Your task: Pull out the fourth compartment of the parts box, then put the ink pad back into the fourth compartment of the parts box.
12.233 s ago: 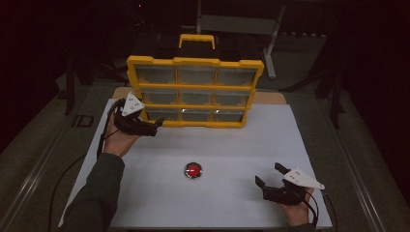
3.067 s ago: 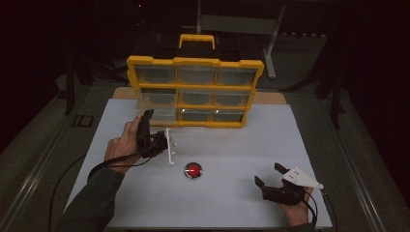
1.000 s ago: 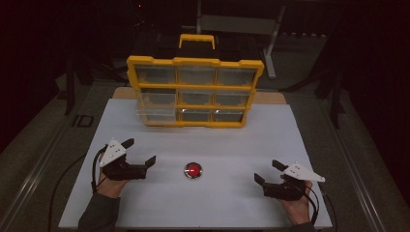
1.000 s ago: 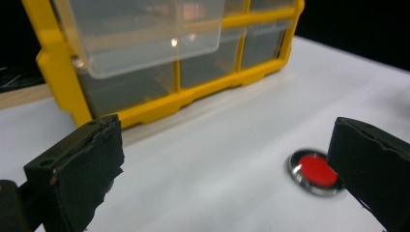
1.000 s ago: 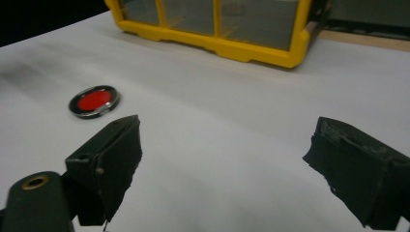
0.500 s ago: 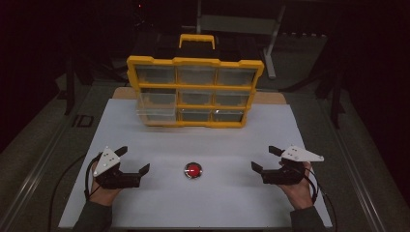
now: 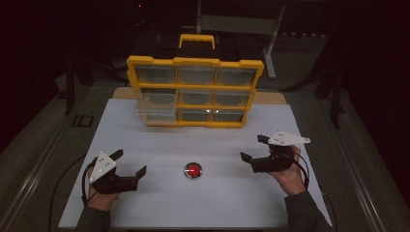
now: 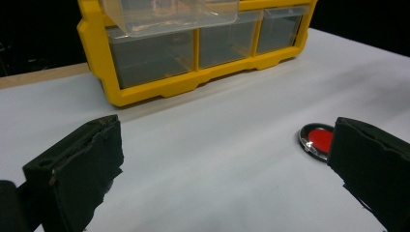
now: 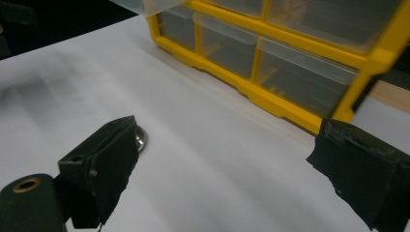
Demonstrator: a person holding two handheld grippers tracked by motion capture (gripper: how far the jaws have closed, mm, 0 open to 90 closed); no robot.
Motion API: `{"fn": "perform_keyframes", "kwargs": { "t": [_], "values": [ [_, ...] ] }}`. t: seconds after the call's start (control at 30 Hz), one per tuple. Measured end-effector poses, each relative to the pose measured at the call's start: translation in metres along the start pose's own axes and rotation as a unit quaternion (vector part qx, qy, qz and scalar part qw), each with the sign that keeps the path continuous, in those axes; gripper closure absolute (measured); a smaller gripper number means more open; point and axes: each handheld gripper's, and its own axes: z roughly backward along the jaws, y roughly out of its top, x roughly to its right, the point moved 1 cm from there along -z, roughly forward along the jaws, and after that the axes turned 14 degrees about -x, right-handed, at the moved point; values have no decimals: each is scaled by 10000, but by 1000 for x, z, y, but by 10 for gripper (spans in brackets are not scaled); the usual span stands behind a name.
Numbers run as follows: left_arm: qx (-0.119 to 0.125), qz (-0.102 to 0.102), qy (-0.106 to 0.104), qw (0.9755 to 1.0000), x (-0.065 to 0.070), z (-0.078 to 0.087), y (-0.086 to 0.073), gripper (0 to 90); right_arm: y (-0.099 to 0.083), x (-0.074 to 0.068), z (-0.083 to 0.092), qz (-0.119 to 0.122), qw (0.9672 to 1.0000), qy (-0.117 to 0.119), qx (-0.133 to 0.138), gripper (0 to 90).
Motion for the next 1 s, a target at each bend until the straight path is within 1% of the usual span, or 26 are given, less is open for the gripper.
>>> {"fn": "perform_keyframes", "kwargs": {
  "t": [0.07,0.13,0.27,0.3,0.33,0.43,0.5,0.63,0.7,0.83,1.0],
  "values": [
    [11,1,17,10000,0,0,0,0,6,-4,-5,84,9999,-4,-94,85],
    [6,-18,-2,10000,0,-1,0,0,11,-7,-11,181,9997,45,-145,85],
    [-60,-66,42,10000,0,-3,0,0,18,-11,-20,328,9990,57,-286,85],
    [-62,-55,44,10000,0,-3,0,0,20,-11,-22,364,9988,23,-335,85],
    [-72,-5,-1,10000,-2,-3,0,0,22,-12,-24,389,9985,-13,-395,85],
    [-41,52,-6,10000,-4,-2,0,0,27,-11,-30,402,9980,-2,-494,85],
    [-30,45,-1,10000,-4,-2,0,0,30,-11,-31,396,9979,48,-516,85],
    [-50,3,-6,10000,-3,-2,1,0,33,-12,-33,397,9973,103,-605,85],
    [-84,-21,-13,10000,-1,-4,1,0,36,-13,-34,456,9964,112,-702,81],
    [-145,-87,-6,9999,2,-5,1,0,42,-15,-35,500,9956,115,-782,80],
    [-230,-167,-24,9996,3,-7,1,0,50,-16,-41,618,9929,110,-1006,79]
  ]
}}
